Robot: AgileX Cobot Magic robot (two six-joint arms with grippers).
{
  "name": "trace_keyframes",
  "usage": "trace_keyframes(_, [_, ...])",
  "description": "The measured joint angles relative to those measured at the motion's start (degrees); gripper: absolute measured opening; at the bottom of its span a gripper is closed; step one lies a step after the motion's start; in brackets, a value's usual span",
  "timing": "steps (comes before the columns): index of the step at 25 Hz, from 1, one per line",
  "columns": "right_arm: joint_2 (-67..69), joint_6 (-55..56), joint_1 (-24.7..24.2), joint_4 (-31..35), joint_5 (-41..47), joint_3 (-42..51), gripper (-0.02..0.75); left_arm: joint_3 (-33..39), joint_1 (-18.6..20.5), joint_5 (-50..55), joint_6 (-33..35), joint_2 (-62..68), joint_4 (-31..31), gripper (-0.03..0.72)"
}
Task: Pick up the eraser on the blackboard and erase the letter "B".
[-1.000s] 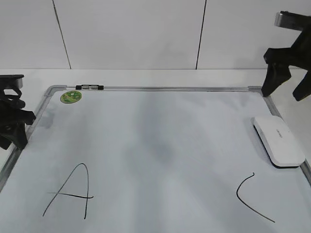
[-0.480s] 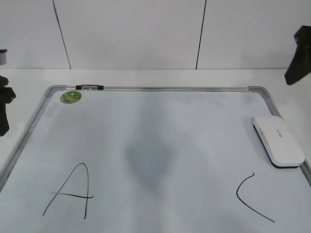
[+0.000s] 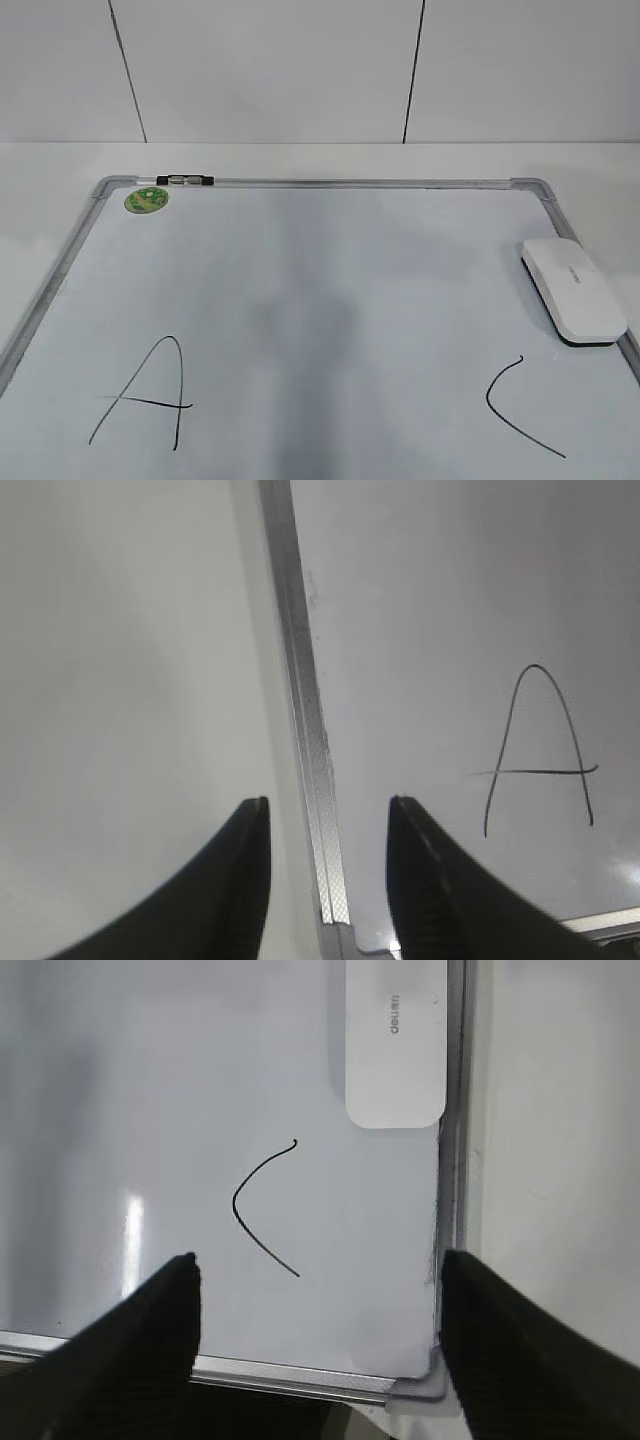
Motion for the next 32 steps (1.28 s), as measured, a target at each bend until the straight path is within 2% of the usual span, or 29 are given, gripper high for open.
trace_keyframes(7, [-9.74, 0.0, 0.0, -3.56, 0.64, 0.52, 0.573, 6.78, 0.0, 0.51, 0.0, -17.31, -0.12, 0.249])
trace_keyframes(14, [-20.54, 0.0, 0.0, -9.24, 0.9, 4.66, 0.573, 17.41, 0.0, -0.27, 0.0, -34.97, -0.25, 0.244])
trace_keyframes(25, [-42.32, -0.12, 0.0, -8.16, -1.76, 24.63, 0.573, 32.54, 0.0, -0.61, 0.0, -57.19, -1.46, 0.241])
trace_keyframes(32, [-58.27, -0.12, 0.0, -8.16, -2.25, 30.39, 0.572, 38.53, 0.0, -3.53, 0.03, -67.96, -1.46, 0.24])
